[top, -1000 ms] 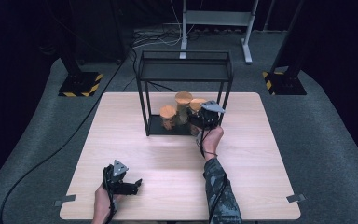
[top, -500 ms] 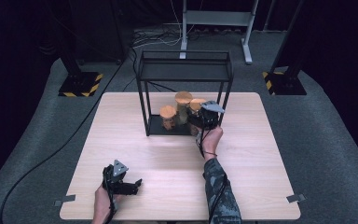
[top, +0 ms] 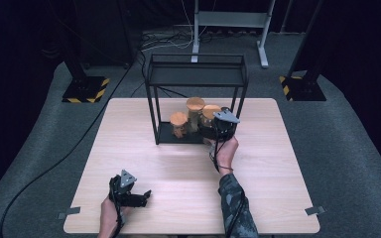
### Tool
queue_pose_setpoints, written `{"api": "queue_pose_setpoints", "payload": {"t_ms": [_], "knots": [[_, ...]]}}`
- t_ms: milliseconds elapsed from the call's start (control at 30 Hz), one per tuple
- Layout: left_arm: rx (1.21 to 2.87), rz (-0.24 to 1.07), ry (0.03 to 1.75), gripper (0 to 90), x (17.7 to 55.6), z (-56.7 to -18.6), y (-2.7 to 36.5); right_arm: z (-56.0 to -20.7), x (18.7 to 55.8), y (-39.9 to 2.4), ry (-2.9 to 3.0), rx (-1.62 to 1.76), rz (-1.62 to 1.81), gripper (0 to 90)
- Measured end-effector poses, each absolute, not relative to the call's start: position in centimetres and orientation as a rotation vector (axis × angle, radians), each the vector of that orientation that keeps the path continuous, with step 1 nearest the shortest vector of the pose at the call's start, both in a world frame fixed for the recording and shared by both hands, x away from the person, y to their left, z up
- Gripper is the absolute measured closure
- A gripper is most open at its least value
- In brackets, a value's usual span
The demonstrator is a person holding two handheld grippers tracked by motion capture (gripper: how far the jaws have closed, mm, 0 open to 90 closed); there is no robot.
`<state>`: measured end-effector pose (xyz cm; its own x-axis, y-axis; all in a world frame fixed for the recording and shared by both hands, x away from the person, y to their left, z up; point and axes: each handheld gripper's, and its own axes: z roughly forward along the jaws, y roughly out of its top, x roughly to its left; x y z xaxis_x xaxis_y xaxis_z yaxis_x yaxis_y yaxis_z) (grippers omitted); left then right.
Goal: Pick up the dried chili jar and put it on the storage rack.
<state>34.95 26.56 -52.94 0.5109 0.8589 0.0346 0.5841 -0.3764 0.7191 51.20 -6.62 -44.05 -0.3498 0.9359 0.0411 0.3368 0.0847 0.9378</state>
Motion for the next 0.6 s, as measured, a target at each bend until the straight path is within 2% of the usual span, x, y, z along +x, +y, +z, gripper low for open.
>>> {"api": "queue_pose_setpoints", "payload": {"t_ms": [267,600], "knots": [[2.095,0.537,1.176,0.7,35.0,-53.0,26.6,-44.3,49.5,-7.7,1.824,1.260,1.281,1.4],[2.097,0.532,1.179,0.6,35.0,-52.9,26.6,-45.1,45.4,-8.9,1.952,1.217,1.245,0.7]]}}
